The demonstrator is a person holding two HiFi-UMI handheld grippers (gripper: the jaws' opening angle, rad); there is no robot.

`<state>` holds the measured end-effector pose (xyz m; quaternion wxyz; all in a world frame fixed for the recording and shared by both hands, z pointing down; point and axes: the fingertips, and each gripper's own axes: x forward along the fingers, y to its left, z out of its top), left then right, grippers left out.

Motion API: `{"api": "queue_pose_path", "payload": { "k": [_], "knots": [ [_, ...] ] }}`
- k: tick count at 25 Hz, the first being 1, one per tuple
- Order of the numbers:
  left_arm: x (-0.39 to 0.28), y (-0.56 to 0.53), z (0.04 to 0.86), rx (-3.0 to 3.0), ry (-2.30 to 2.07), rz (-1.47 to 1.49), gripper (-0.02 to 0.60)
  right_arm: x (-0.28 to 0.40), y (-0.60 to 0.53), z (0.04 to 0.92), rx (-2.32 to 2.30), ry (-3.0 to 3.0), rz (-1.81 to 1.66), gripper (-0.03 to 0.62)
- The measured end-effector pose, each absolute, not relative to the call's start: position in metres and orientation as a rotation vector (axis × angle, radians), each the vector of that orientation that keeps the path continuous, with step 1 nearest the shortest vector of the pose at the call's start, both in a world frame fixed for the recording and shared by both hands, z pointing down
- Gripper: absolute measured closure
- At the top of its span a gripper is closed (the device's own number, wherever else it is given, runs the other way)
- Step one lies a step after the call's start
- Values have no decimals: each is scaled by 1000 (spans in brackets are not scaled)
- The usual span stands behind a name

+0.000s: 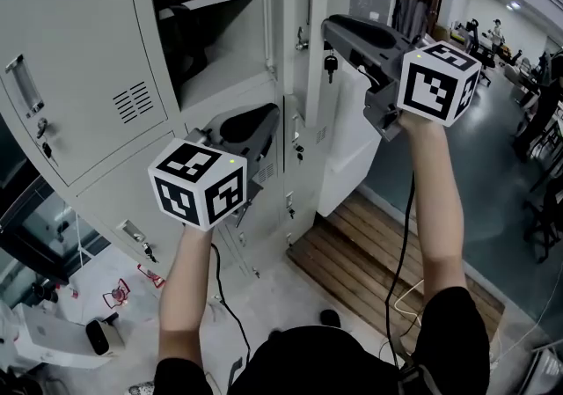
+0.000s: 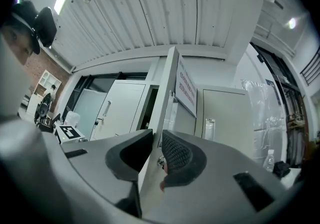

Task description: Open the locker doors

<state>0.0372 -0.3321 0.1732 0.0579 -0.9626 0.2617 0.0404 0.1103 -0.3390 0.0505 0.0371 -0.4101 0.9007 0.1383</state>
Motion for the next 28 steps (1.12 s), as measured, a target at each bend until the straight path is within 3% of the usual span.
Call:
{"api": "queue_pose_path", "payload": {
  "k": [28],
  "knots": [
    [149, -355, 170, -2853, 938, 82, 563, 236, -379, 49, -1134, 2787, 383, 537]
  ]
}}
